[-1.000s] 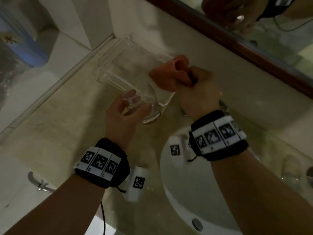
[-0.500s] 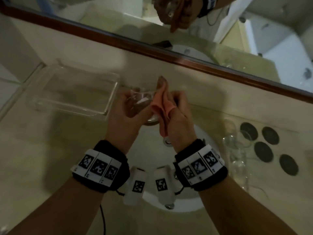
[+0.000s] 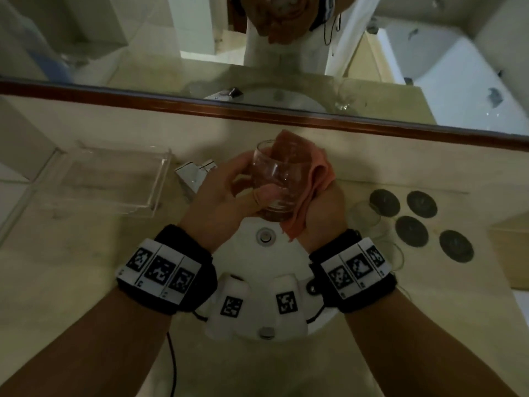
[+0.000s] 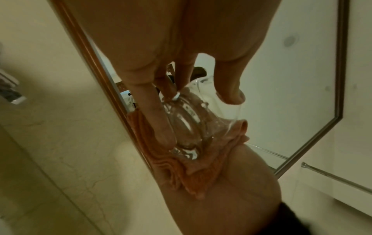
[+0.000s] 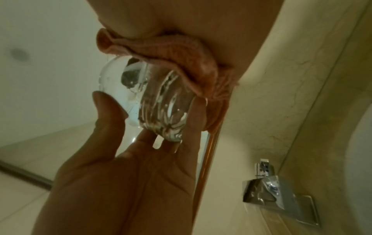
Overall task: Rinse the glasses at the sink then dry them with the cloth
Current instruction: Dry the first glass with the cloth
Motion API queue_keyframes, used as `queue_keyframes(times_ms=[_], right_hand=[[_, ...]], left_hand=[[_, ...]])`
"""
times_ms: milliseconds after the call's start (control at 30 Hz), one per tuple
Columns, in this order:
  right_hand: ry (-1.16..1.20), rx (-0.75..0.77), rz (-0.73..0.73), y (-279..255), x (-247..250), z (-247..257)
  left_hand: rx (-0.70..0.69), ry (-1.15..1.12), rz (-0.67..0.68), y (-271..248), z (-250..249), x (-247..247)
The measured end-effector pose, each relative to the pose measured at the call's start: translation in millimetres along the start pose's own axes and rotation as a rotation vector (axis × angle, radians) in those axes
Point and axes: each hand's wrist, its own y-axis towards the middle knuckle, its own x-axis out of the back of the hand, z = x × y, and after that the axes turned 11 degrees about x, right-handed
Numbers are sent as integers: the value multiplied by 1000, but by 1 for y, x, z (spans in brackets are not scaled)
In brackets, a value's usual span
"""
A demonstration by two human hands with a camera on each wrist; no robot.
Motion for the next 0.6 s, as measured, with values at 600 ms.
queue_keyframes(times_ms=[600], right_hand=[[-198, 191, 19, -21, -4, 48]], left_hand=[[-72, 56, -3, 1, -45, -37]])
